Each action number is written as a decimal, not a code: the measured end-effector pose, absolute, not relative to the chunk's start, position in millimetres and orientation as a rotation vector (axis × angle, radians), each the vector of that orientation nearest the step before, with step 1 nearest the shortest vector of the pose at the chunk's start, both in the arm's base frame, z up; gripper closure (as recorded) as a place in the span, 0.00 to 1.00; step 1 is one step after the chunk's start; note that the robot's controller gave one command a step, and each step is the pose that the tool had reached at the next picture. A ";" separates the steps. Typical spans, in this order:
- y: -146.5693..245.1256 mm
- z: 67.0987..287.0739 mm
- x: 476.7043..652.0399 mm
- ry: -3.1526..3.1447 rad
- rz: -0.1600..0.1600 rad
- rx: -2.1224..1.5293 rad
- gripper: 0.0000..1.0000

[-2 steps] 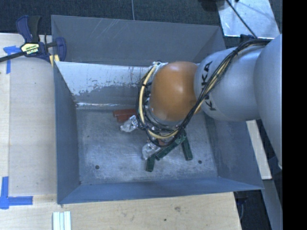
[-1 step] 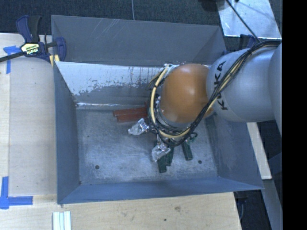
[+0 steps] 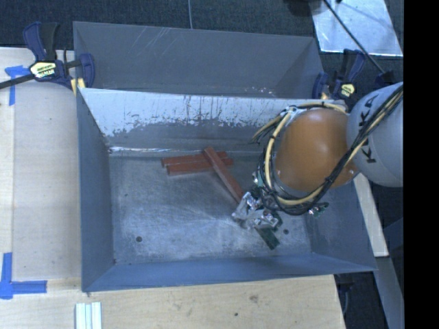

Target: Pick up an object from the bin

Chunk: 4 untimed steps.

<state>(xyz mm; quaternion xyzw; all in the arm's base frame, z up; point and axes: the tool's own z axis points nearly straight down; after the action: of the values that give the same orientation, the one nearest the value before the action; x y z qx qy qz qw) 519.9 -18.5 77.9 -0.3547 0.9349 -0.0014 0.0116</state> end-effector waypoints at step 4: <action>-24.3 127.0 526.0 2.900 0.001 -1.204 0.00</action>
Offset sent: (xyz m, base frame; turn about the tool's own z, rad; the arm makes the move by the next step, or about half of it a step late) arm 0.0104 -0.0070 0.1167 -0.0336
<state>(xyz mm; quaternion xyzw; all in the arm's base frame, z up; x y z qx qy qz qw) 526.0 -24.3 127.0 -0.3835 0.9236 0.0003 0.0009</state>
